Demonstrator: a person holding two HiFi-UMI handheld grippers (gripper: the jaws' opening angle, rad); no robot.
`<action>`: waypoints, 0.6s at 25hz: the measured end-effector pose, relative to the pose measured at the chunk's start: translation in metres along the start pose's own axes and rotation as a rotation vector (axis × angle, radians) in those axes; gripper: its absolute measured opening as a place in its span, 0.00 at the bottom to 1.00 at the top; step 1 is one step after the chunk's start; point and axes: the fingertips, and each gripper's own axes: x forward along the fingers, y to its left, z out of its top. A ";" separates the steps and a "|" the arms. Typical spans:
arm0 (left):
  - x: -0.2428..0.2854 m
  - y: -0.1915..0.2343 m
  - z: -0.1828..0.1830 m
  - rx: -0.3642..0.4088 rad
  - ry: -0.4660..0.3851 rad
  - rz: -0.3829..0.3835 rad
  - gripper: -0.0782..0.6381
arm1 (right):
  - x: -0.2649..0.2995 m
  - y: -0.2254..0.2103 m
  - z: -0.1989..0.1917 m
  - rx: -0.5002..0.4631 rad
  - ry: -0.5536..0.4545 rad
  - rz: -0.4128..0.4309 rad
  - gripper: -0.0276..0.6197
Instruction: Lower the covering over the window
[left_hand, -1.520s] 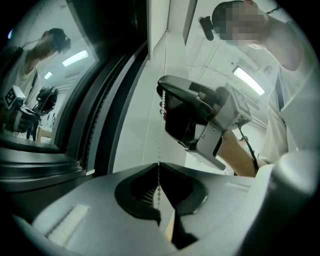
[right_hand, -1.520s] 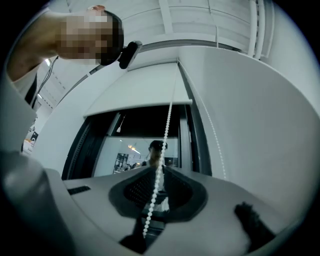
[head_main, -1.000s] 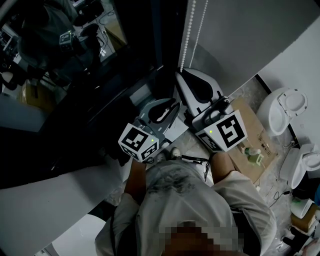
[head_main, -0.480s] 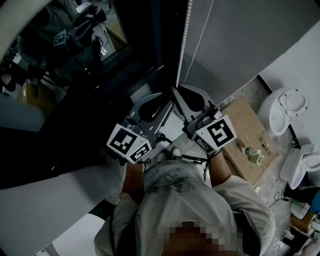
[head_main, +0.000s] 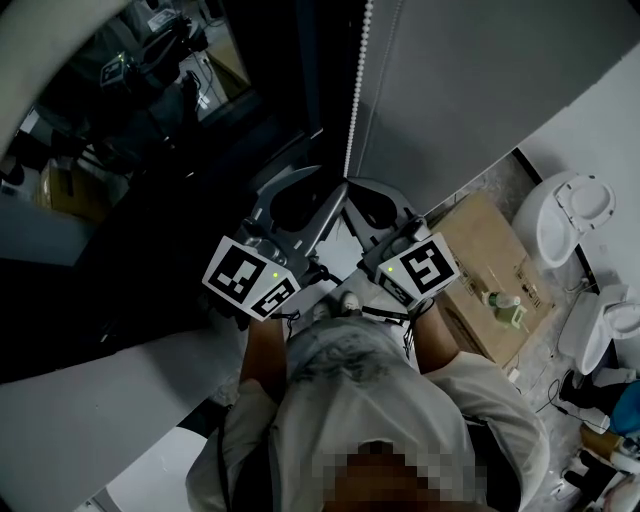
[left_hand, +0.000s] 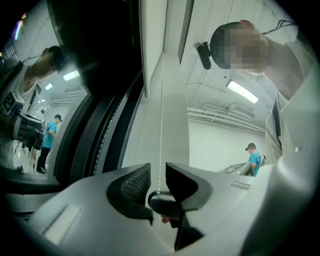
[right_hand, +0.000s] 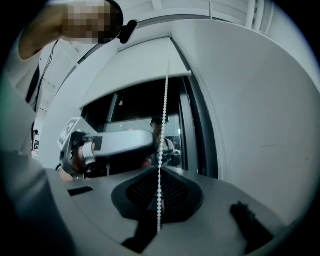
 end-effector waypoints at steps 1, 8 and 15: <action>0.002 0.000 0.002 0.005 -0.003 -0.001 0.25 | 0.000 0.001 -0.005 0.000 0.014 0.002 0.08; 0.018 -0.004 0.017 0.029 -0.021 -0.023 0.25 | -0.003 0.007 -0.028 0.022 0.071 0.004 0.08; 0.023 -0.008 0.019 0.066 -0.030 -0.014 0.13 | -0.004 0.007 -0.030 0.021 0.083 -0.018 0.08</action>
